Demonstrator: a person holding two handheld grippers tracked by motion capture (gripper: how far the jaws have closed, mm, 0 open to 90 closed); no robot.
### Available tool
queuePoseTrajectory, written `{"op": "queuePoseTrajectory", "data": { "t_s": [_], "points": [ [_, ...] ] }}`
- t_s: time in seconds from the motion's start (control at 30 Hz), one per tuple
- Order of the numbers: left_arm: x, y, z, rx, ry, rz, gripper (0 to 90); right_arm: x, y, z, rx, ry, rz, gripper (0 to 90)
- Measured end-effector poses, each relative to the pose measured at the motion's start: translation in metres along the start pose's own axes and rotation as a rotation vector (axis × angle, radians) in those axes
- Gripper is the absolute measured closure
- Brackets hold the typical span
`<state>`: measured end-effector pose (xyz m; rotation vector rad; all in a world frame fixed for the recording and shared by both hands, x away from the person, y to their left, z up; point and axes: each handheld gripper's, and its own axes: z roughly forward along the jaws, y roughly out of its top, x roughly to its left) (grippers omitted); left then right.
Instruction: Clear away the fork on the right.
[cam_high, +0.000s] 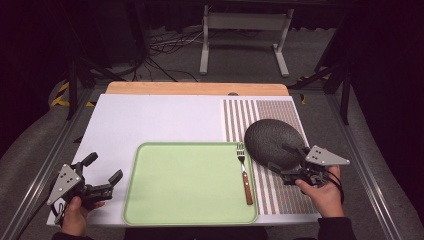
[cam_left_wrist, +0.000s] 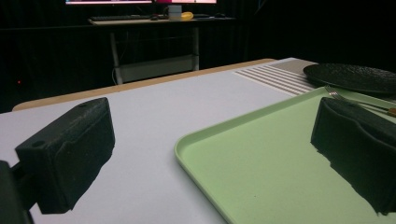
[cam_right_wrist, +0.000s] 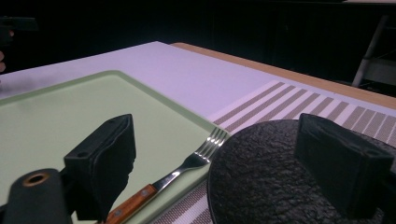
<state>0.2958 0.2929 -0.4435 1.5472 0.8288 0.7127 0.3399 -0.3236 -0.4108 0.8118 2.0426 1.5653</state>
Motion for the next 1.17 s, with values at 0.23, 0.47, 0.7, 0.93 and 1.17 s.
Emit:
{"op": "queuePoseTrajectory", "data": {
  "t_s": [0.23, 0.47, 0.7, 0.93, 1.17],
  "points": [
    [0.0, 0.0, 0.0, -0.001, 0.0, 0.001, 0.3, -0.005, -0.014, -0.009, -0.015, -0.019, -0.007, 12.9],
    [0.0, 0.001, 0.0, -0.004, -0.005, 0.0, 0.3, -0.01, -0.028, -0.013, -0.012, -0.025, -0.008, 12.6],
    [0.0, 0.001, -0.001, -0.009, -0.006, -0.001, 0.3, -0.01, -0.038, -0.014, 0.016, -0.033, -0.016, 12.4],
    [0.0, 0.001, 0.0, -0.009, -0.007, 0.0, 0.3, -0.009, -0.039, -0.013, 0.042, -0.059, -0.01, 11.7],
    [0.0, 0.001, 0.0, -0.008, -0.007, 0.001, 0.3, -0.008, -0.038, -0.014, 0.035, -0.058, -0.023, 11.1]
  ]
}}
